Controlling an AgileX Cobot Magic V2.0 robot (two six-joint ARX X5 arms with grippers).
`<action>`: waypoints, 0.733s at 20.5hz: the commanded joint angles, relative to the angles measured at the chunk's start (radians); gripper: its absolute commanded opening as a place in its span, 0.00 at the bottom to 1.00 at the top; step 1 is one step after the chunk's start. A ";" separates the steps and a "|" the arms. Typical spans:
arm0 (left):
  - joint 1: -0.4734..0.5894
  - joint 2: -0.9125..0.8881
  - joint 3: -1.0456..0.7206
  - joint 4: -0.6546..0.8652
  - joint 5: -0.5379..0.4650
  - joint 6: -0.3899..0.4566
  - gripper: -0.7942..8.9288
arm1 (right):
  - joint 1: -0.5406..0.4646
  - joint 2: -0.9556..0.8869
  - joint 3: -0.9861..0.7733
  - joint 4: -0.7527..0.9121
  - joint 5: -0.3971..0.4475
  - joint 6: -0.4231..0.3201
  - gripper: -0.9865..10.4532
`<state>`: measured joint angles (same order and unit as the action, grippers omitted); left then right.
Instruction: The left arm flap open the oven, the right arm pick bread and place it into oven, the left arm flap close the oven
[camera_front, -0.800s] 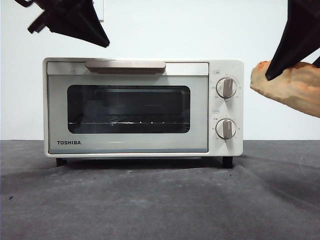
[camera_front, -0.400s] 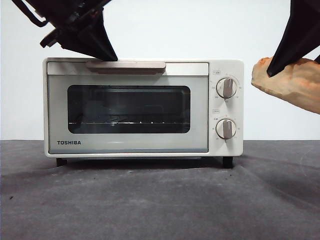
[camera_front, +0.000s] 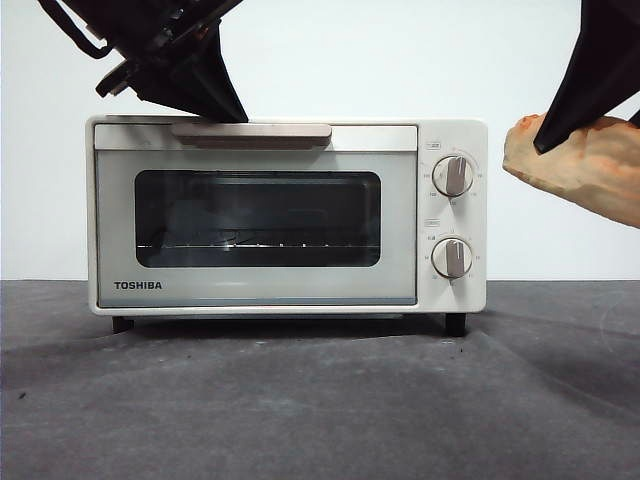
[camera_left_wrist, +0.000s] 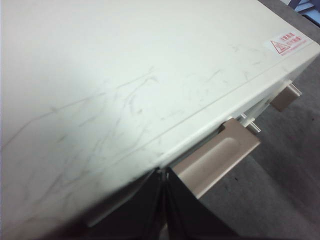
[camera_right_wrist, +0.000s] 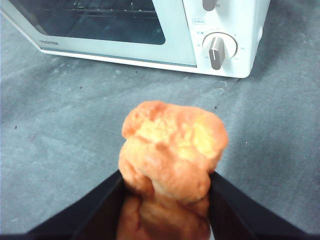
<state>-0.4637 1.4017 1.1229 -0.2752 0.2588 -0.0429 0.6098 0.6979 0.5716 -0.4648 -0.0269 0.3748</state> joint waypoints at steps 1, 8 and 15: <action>-0.024 0.032 0.002 -0.071 -0.002 0.010 0.10 | 0.010 0.004 0.020 0.008 -0.002 0.010 0.28; -0.080 0.032 0.002 -0.195 -0.001 0.009 0.10 | 0.010 0.004 0.020 0.008 -0.002 0.010 0.28; -0.147 0.032 0.002 -0.321 0.005 0.000 0.10 | 0.010 0.004 0.020 0.008 -0.003 0.010 0.28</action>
<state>-0.6106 1.3960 1.1324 -0.5831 0.3058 -0.0433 0.6098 0.6979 0.5716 -0.4648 -0.0277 0.3748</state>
